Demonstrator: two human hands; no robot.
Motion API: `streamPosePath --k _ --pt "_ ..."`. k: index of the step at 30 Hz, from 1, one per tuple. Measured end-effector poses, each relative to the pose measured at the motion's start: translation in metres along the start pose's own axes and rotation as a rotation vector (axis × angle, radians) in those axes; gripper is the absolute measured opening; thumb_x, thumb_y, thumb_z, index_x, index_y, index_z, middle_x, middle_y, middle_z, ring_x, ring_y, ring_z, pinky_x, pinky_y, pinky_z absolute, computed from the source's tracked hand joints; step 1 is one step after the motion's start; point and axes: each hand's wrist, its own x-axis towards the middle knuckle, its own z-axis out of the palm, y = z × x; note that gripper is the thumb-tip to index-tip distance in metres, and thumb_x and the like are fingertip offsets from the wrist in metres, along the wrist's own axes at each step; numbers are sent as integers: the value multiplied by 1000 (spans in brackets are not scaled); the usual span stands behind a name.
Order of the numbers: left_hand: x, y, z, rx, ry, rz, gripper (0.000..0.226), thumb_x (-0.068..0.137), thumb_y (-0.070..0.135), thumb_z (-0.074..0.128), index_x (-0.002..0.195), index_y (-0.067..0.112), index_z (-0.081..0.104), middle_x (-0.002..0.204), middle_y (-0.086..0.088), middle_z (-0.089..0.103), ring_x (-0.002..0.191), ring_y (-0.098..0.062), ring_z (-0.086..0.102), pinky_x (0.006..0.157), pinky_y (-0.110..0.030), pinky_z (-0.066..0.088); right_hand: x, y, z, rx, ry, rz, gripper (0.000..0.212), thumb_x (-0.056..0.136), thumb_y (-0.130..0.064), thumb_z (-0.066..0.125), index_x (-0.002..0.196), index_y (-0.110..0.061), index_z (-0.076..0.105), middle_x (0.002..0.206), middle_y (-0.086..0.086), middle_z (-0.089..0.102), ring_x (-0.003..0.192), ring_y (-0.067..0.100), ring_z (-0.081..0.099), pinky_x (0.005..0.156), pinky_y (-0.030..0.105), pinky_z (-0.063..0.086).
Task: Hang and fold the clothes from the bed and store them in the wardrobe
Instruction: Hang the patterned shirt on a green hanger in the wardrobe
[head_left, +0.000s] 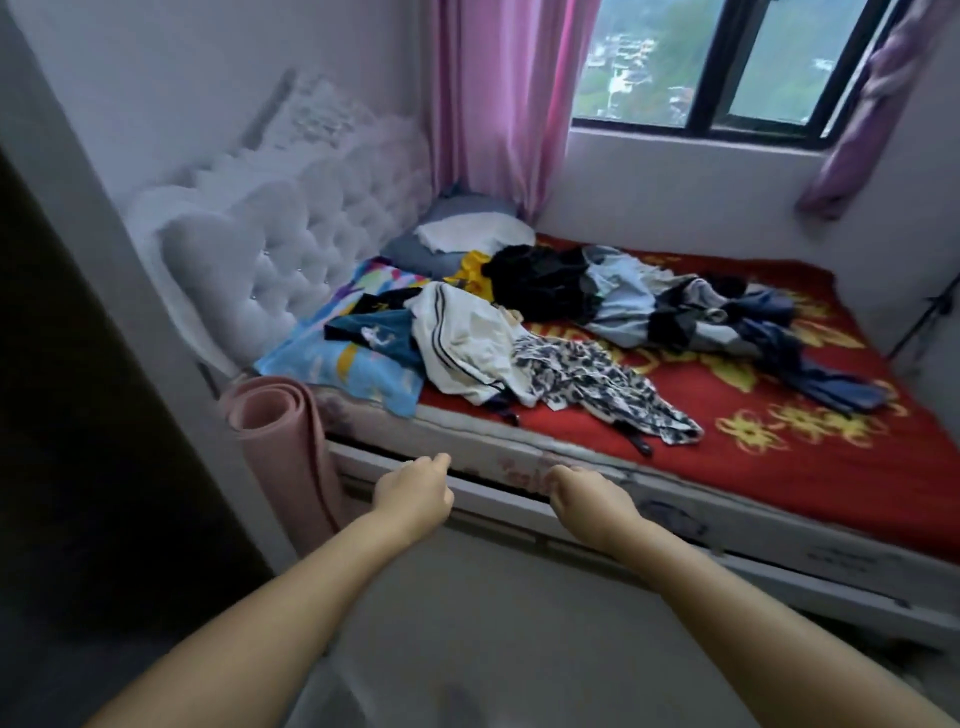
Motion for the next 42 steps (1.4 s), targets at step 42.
streamPosePath --k 42 --pt "640 -114 41 -139 -217 -213 7 93 20 39 89 19 44 87 -1 54 77 -22 53 56 -30 33 650 128 -23 73 -211 2 41 97 -20 32 135 -18 47 132 6 55 111 26 57 86 35 50"
